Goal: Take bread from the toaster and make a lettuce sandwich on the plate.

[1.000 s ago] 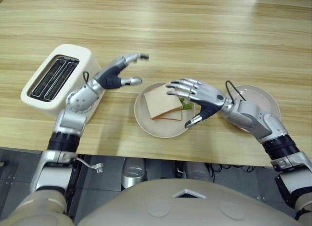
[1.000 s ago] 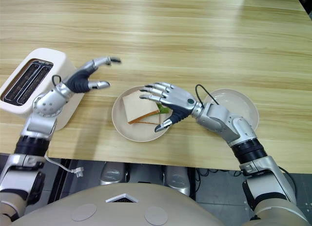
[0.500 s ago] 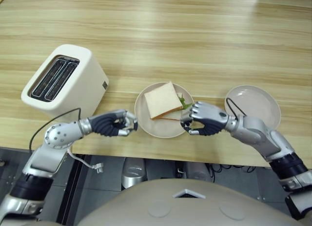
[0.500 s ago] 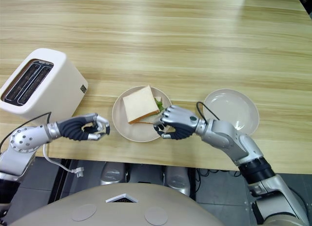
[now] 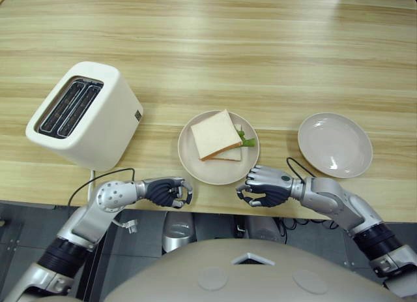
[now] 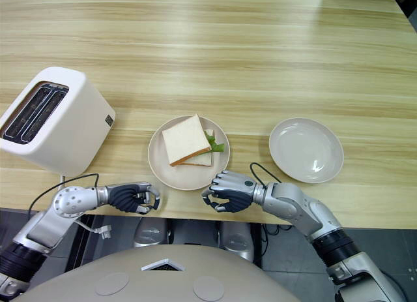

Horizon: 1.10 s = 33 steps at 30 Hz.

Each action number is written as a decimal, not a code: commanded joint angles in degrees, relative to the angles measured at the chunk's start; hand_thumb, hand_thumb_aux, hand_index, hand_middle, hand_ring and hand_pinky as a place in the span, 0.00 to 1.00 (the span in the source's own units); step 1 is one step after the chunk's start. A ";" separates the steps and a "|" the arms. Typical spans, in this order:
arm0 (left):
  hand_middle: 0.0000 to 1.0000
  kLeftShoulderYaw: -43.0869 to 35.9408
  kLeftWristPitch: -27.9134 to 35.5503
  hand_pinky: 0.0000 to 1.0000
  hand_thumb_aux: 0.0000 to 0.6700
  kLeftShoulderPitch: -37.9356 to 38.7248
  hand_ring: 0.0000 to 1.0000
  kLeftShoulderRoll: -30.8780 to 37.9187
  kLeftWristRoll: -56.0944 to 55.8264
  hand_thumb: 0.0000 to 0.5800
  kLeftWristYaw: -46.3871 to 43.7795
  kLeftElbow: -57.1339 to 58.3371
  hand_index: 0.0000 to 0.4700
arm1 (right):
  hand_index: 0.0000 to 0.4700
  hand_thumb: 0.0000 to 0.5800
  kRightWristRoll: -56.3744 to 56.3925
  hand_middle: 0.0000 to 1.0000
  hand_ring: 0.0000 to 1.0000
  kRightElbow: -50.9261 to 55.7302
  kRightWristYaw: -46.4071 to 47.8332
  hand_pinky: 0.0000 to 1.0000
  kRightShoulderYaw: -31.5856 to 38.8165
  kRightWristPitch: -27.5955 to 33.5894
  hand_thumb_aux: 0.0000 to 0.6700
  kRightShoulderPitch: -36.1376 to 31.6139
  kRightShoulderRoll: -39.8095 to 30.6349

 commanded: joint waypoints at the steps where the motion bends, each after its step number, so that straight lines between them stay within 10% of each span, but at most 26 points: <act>1: 1.00 -1.82 -0.09 1.00 1.00 -1.09 1.00 -1.25 3.74 1.00 1.44 3.27 0.98 | 0.98 1.00 -5.75 1.00 1.00 2.06 -3.33 1.00 0.28 2.02 1.00 -0.69 1.52; 17: 1.00 -0.36 -2.57 1.00 1.00 -11.87 1.00 -7.10 9.42 1.00 11.74 16.35 0.98 | 0.98 1.00 -19.00 1.00 1.00 14.85 -14.93 1.00 4.12 10.71 1.00 -10.46 8.26; 33: 1.00 -0.52 -11.05 1.00 1.00 -36.71 1.00 -11.73 14.86 1.00 25.40 52.79 0.98 | 0.98 1.00 -19.87 0.98 0.98 49.47 -27.15 0.98 10.08 14.10 1.00 -36.81 18.31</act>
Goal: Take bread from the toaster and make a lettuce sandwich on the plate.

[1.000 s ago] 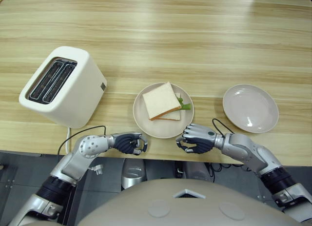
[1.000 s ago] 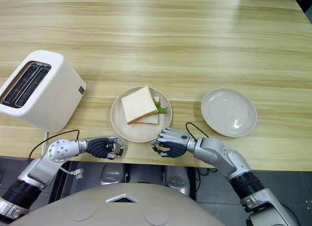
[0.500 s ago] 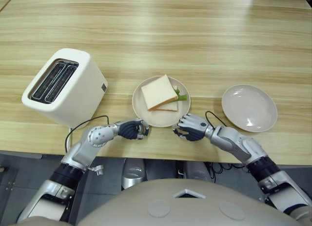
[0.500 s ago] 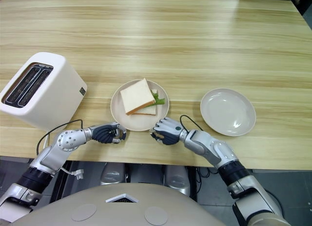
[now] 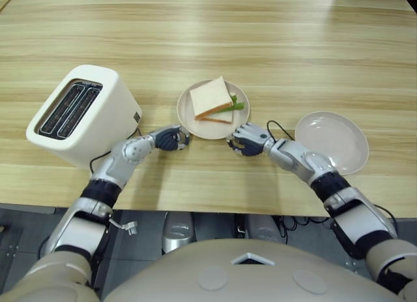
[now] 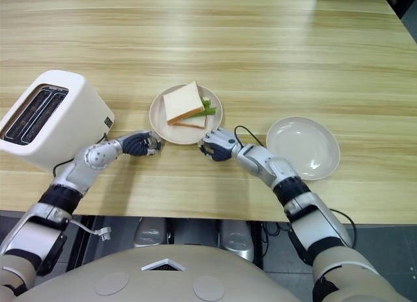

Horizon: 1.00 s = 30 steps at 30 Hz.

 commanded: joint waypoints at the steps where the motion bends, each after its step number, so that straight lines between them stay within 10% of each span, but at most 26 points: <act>1: 1.00 -0.55 -2.91 1.00 1.00 -5.59 1.00 -1.58 1.47 1.00 3.41 11.24 0.98 | 0.98 1.00 -0.80 0.98 0.98 11.50 -4.44 0.98 2.13 1.50 1.00 -5.52 2.70; 9: 1.00 -0.19 -7.01 1.00 1.00 -16.94 1.00 -6.12 1.94 1.00 9.25 26.59 0.98 | 0.98 1.00 0.94 0.95 0.95 22.87 -11.54 0.95 2.99 1.45 1.00 -14.33 5.49; 11: 0.84 1.05 -8.17 0.84 1.00 -17.97 0.84 -6.71 0.72 1.00 10.73 27.62 0.98 | 0.98 1.00 2.05 0.47 0.47 22.97 -13.85 0.47 1.93 1.24 1.00 -14.63 4.92; 12: 0.09 1.52 -8.67 0.09 0.76 -18.23 0.09 -6.79 0.33 0.94 11.36 27.93 0.74 | 0.98 1.00 2.50 0.25 0.25 22.89 -14.72 0.25 1.67 1.09 1.00 -14.67 4.65; 13: 0.00 2.43 -9.18 0.00 0.03 -18.07 0.00 -6.38 -0.29 0.06 12.54 27.46 0.03 | 0.81 0.97 2.98 0.00 0.00 21.91 -15.94 0.00 1.32 0.81 0.82 -14.23 3.78; 14: 0.00 3.63 -9.84 0.00 0.03 -17.49 0.00 -5.60 -1.06 0.06 14.10 26.14 0.03 | 0.81 0.97 3.82 0.00 0.00 20.23 -17.09 0.00 0.63 0.14 0.82 -13.27 2.57; 15: 0.00 5.14 -10.62 0.00 0.00 -16.63 0.00 -4.71 -2.01 0.00 15.77 24.20 0.00 | 0.35 0.58 5.03 0.00 0.00 18.02 -17.95 0.00 -0.34 -0.75 0.35 -11.94 1.31; 16: 0.00 7.04 -11.41 0.00 0.00 -15.52 0.00 -3.90 -3.39 0.00 17.28 21.75 0.00 | 0.35 0.58 6.42 0.00 0.00 15.29 -18.58 0.00 -1.53 -1.66 0.35 -10.27 0.01; 19: 0.00 15.15 -15.41 0.00 0.00 -8.73 0.00 -2.35 -8.58 0.00 23.36 7.02 0.00 | 0.00 0.00 9.66 0.00 0.00 0.75 -22.33 0.00 -6.70 -2.57 0.00 -1.87 -4.42; 25: 0.00 25.70 -15.70 0.00 0.00 6.96 0.00 -9.13 -19.85 0.00 28.13 -29.00 0.00 | 0.00 0.00 19.64 0.00 0.00 -35.46 -28.47 0.00 -20.63 -5.69 0.00 16.58 -2.95; 30: 0.00 20.08 -20.52 0.00 0.00 11.24 0.00 -14.54 -17.09 0.00 25.14 -28.96 0.00 | 0.00 0.00 22.13 0.00 0.00 -41.07 -29.96 0.00 -22.98 -8.75 0.00 18.78 4.10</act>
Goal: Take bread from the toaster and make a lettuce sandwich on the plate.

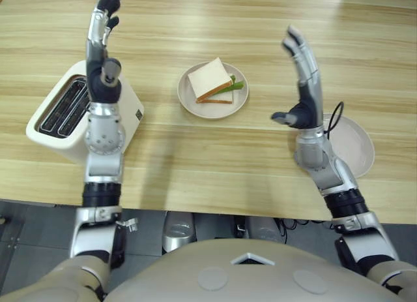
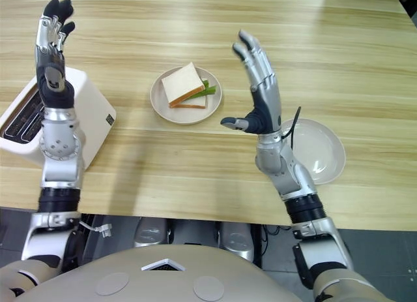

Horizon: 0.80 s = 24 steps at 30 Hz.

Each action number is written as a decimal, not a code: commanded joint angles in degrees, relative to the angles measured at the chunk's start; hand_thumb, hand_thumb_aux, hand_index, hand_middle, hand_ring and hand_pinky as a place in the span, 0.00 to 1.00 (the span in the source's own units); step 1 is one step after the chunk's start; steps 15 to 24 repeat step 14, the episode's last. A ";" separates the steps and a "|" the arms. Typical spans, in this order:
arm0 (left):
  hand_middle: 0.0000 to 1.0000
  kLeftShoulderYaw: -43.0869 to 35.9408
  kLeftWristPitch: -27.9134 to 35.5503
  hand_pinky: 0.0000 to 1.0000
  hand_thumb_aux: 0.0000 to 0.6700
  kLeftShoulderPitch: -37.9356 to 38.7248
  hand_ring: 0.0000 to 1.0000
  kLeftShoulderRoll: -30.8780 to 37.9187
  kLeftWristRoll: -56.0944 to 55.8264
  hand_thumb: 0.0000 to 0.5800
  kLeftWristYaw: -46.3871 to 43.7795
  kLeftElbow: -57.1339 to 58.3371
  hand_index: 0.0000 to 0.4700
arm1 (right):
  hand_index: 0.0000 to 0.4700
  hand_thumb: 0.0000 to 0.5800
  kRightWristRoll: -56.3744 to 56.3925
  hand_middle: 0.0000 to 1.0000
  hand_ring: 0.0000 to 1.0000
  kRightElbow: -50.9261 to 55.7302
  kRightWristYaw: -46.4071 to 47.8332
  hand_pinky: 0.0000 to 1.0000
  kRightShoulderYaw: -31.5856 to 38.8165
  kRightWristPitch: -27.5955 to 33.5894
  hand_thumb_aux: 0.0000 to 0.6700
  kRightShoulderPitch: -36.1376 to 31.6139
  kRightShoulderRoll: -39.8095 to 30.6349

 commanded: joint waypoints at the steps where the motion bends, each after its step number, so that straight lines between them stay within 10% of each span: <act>1: 0.00 -3.71 -4.28 0.00 0.00 1.32 0.00 -2.65 2.10 0.00 -1.84 6.55 0.00 | 0.00 0.00 -0.52 0.00 0.00 1.15 -2.32 0.00 -1.54 -2.84 0.00 0.35 3.32; 24: 0.00 -2.60 -11.33 0.00 0.00 -2.14 0.00 -2.71 -0.92 0.00 -6.72 23.31 0.00 | 0.00 0.00 -1.31 0.00 0.00 8.14 -1.76 0.00 -3.12 -7.29 0.00 -0.52 4.63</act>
